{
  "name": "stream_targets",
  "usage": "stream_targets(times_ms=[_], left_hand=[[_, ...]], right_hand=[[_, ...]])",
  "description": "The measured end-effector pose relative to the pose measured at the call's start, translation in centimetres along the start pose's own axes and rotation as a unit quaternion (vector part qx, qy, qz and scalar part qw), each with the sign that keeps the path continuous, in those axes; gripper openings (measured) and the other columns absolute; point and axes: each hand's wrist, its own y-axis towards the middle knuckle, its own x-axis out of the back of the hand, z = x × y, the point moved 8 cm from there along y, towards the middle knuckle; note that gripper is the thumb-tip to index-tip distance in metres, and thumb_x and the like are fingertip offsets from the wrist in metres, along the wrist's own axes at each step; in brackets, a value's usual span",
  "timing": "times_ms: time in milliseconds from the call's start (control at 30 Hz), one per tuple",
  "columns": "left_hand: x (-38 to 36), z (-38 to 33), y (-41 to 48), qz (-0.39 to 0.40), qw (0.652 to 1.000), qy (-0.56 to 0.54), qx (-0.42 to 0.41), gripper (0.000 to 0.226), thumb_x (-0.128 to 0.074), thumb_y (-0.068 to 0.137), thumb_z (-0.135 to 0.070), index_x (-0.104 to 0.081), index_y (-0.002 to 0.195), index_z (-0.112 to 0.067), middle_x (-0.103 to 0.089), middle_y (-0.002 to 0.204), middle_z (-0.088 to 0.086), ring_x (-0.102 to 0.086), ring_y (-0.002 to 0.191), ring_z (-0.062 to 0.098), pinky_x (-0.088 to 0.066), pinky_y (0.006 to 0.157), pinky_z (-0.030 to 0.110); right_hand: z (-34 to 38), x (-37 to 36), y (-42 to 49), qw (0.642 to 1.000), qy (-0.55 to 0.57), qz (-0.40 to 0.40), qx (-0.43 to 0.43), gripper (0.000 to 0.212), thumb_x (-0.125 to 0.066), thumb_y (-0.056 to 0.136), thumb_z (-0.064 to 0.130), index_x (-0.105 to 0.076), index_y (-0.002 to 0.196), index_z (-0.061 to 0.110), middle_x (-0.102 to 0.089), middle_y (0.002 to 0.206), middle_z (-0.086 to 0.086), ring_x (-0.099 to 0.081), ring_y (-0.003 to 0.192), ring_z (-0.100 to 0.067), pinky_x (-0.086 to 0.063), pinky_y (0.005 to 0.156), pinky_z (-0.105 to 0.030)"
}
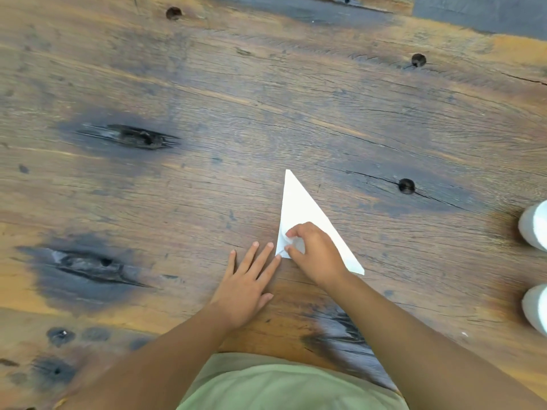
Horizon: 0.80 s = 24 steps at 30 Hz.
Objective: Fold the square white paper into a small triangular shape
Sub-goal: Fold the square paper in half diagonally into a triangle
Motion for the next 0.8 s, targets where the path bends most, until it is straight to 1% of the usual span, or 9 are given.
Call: stream_targets(times_ms=[67,167,367,467,533,600,633,700,800], left_hand=[[-0.1,0.1,-0.1,-0.005,1.000,0.002,-0.003,0.089,-0.061,0.087,-0.054,-0.017,0.157,-0.022,-0.011,0.166,0.006,-0.016,0.151,0.032,-0.027,0.113,0.065],[-0.2,0.1,-0.1,-0.004,1.000,0.004,-0.005,0.089,-0.060,0.087,-0.055,-0.016,0.157,-0.022,-0.008,0.166,0.006,-0.014,0.152,0.032,-0.026,0.113,0.065],[0.2,0.1,-0.1,0.008,1.000,0.016,-0.004,0.087,-0.062,0.086,-0.055,-0.023,0.156,-0.022,-0.017,0.165,0.007,-0.020,0.150,0.033,-0.028,0.111,0.066],[1.3,-0.2,0.3,0.002,1.000,0.017,-0.009,0.075,-0.061,0.087,-0.053,-0.037,0.150,-0.021,-0.031,0.161,0.008,-0.031,0.146,0.034,-0.032,0.109,0.066],[2.9,-0.1,0.8,-0.035,0.999,0.012,-0.022,0.055,-0.059,0.090,-0.050,-0.054,0.137,-0.021,-0.049,0.148,0.005,-0.045,0.136,0.033,-0.034,0.109,0.066],[4.9,0.2,1.8,-0.077,0.997,-0.003,-0.030,0.036,-0.058,0.093,-0.046,-0.067,0.118,-0.021,-0.063,0.128,-0.001,-0.055,0.122,0.025,-0.032,0.109,0.064],[5.8,0.4,2.5,-0.091,0.995,-0.010,-0.031,0.030,-0.057,0.094,-0.045,-0.069,0.107,-0.020,-0.066,0.117,-0.002,-0.058,0.115,0.022,-0.032,0.109,0.061],[7.5,0.4,4.1,-0.111,0.993,-0.022,-0.041,0.025,-0.060,0.094,-0.039,-0.068,0.091,-0.015,-0.068,0.099,0.000,-0.061,0.100,0.025,-0.039,0.102,0.052],[9.4,-0.1,7.0,-0.110,0.990,-0.057,-0.064,0.017,-0.063,0.092,-0.026,-0.063,0.087,-0.009,-0.064,0.094,0.009,-0.060,0.091,0.033,-0.048,0.084,0.045]], right_hand=[[0.4,-1.0,-0.5,0.998,-0.052,0.014,0.025,0.036,-0.066,0.088,0.026,-0.062,0.123,0.017,-0.058,0.125,0.000,-0.048,0.120,-0.019,-0.042,0.100,-0.031],[0.5,-1.9,-1.4,0.993,-0.100,0.021,0.059,0.045,-0.065,0.089,0.028,-0.059,0.131,0.013,-0.052,0.134,-0.001,-0.042,0.128,-0.020,-0.035,0.106,-0.028],[0.3,-1.8,-1.7,0.993,-0.098,0.001,0.059,0.039,-0.062,0.091,0.018,-0.061,0.130,0.010,-0.052,0.139,-0.002,-0.042,0.132,-0.019,-0.028,0.108,-0.024],[0.2,-1.5,-1.7,0.996,-0.070,0.009,0.048,0.040,-0.058,0.093,0.020,-0.059,0.132,0.014,-0.051,0.142,0.003,-0.040,0.134,-0.015,-0.032,0.109,-0.026],[-0.2,-0.8,-2.1,0.998,-0.053,-0.001,0.039,0.037,-0.056,0.093,0.018,-0.060,0.129,0.015,-0.052,0.139,0.004,-0.043,0.131,-0.014,-0.037,0.106,-0.028],[-0.9,0.0,-2.9,0.998,-0.046,-0.024,0.024,0.032,-0.055,0.093,0.015,-0.062,0.124,0.014,-0.055,0.132,0.003,-0.047,0.125,-0.016,-0.039,0.103,-0.028],[-1.4,0.4,-3.3,0.998,-0.046,-0.038,0.016,0.031,-0.055,0.092,0.013,-0.063,0.122,0.013,-0.057,0.128,0.002,-0.049,0.121,-0.017,-0.041,0.102,-0.029],[-2.3,1.1,-4.1,0.996,-0.062,-0.060,0.002,0.030,-0.056,0.091,0.012,-0.063,0.120,0.012,-0.058,0.122,0.000,-0.051,0.116,-0.019,-0.043,0.099,-0.030],[-3.7,1.8,-4.9,0.991,-0.104,-0.073,-0.033,0.034,-0.054,0.092,0.014,-0.060,0.125,0.013,-0.055,0.123,-0.002,-0.051,0.115,-0.021,-0.047,0.096,-0.035]])
